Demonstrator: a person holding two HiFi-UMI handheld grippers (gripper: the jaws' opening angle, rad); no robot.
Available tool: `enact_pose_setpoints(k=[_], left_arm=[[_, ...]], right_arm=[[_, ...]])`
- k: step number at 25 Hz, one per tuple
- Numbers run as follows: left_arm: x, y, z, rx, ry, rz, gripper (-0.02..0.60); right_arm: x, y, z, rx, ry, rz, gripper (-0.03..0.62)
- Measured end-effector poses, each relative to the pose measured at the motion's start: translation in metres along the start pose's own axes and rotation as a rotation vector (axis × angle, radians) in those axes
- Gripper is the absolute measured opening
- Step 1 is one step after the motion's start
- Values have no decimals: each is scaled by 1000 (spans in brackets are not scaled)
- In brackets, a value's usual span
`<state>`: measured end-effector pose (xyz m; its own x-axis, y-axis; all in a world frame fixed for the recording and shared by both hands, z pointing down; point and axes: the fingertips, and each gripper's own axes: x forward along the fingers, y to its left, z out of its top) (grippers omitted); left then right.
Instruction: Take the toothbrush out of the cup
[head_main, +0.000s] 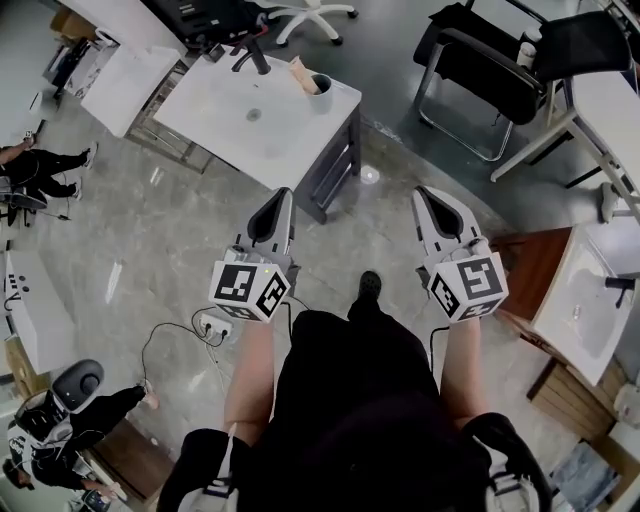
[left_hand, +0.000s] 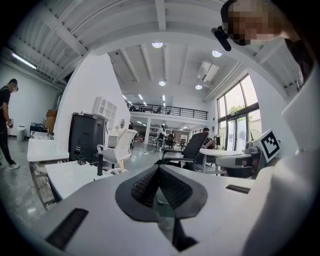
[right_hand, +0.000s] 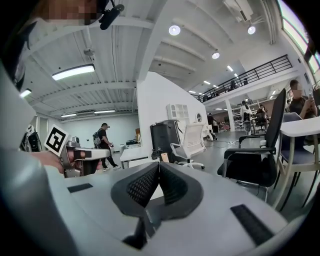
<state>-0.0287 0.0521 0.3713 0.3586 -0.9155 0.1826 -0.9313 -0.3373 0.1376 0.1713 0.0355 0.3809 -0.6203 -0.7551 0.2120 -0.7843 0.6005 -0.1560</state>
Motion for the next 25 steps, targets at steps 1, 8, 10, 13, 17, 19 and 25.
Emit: enact_pose_setpoints(k=[1,8,10,13,17,19,25], left_arm=[[4,-2,-1,-1,2,4,15],[19,4,-8,-3,36,18,15],[23,9,-11,-8,44,19,15],[34,20,-18,-22,62,11,15],[60,38,-21,-33,68,-16,15],[79,51,-19,-40,68,-26,15],[143,89,7,-31,44,-80,15]], right_arm=[[1,-3,-1,5,0,3,31],[20,-10,-5,29,12,29,31],[28,-11,-8,39,21,28,31],[40,-12,-12,52,35,19,31],[63,-17,-11,52,48,0,31],[81,-19,-4,43,51,-2,31],[150,-26,34,17,32,11,31]])
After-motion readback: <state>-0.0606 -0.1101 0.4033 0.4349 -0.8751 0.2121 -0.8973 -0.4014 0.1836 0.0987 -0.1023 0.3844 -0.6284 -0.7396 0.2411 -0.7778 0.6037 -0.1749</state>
